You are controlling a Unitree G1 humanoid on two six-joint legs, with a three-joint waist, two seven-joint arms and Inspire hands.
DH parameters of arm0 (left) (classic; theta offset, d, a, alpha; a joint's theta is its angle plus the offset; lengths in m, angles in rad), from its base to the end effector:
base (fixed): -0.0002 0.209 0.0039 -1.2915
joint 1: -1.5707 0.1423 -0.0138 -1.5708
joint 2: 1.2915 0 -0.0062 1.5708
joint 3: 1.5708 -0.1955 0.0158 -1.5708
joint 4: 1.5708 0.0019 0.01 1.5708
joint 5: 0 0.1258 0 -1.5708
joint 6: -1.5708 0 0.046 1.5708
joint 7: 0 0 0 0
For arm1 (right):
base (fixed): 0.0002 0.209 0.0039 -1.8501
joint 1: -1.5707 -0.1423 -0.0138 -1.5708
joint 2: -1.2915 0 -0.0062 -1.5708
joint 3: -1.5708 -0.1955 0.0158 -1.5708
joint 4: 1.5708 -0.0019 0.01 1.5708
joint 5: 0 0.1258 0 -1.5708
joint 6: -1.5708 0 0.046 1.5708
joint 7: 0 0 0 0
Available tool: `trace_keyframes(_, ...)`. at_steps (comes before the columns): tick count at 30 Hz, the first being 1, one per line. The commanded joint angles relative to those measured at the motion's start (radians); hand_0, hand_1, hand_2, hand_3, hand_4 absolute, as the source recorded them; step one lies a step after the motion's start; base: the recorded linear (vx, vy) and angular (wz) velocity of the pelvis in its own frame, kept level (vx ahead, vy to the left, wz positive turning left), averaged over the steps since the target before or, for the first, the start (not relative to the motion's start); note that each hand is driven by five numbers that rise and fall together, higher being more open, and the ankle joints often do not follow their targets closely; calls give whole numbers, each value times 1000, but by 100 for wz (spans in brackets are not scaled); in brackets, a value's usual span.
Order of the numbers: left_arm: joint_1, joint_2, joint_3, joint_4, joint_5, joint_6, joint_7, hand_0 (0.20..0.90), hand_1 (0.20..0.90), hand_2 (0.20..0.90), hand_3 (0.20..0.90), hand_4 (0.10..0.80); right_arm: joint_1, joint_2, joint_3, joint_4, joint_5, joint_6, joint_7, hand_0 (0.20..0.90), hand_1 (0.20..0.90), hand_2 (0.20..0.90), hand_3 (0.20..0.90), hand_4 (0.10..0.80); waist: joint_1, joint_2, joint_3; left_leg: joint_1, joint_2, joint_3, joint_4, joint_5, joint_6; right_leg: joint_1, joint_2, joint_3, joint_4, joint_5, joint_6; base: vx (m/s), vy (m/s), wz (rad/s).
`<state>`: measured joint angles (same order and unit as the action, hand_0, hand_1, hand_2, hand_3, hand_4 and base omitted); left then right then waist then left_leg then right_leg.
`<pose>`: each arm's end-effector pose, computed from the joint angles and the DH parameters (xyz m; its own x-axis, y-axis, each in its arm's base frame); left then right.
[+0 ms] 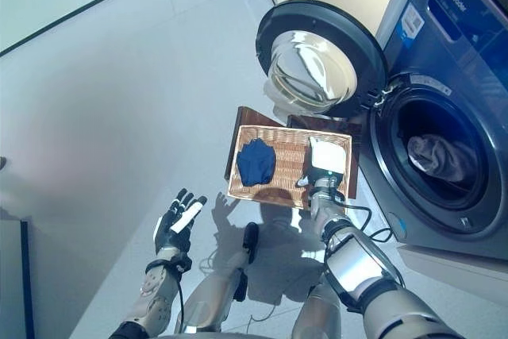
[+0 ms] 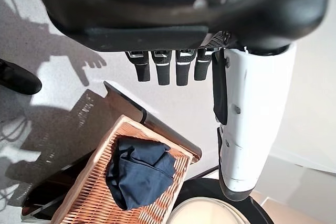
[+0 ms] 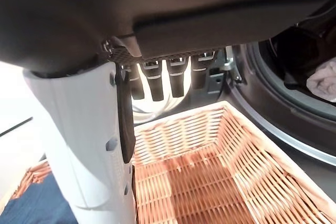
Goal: Pick up the clothes and place them into the washing machine
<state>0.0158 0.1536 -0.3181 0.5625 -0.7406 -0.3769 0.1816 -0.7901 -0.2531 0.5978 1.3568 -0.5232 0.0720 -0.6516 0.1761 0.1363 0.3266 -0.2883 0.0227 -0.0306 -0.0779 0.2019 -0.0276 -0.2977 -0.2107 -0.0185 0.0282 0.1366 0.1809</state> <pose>0.1552 0.1538 -0.0521 0.9205 0.1510 -0.3605 -0.2924 0.8780 -0.3789 0.2979 -0.1816 0.0091 0.9778 -0.2092 0.0125 0.0414 0.1343 -0.9901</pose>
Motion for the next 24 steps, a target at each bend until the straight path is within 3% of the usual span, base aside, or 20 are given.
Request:
trace_keyframes(1, -63, 5, 13, 3, 41, -67, 10, 900, 900, 900, 900, 800, -155, -14, 50, -27, -11, -12, -41, 900, 900, 900, 900, 800, 22, -1, -22, -59, 32, 25, -9, -6, -88, 1, -8, 4, 104, -157, -37, 0, 0, 0)
trace_keyframes(7, -80, 29, 32, -25, 45, -82, 21, 900, 900, 900, 900, 800, -198, -4, 51, -39, 15, -26, -20, 900, 900, 900, 900, 800, 47, -5, -11, -78, 24, 1, -9, 0, -89, -2, -12, -17, 109, -158, -35, -12, -5, 5)
trace_keyframes(15, -92, 64, 58, -116, 11, -99, 35, 900, 900, 900, 900, 800, -263, -31, 41, -16, 50, -19, -18, 900, 900, 900, 900, 800, 98, 24, 42, -136, 3, -54, -9, 24, -92, -19, -27, -82, 132, -164, -36, -33, -11, 22)
trace_keyframes(24, -116, 66, 59, -169, 5, -106, 47, 900, 900, 900, 900, 800, -320, -9, 20, -6, 95, -27, -16, 900, 900, 900, 900, 800, 131, 56, 96, -187, -20, -91, -9, 46, -81, -64, -52, -114, 189, -179, -39, -38, 15, 20)
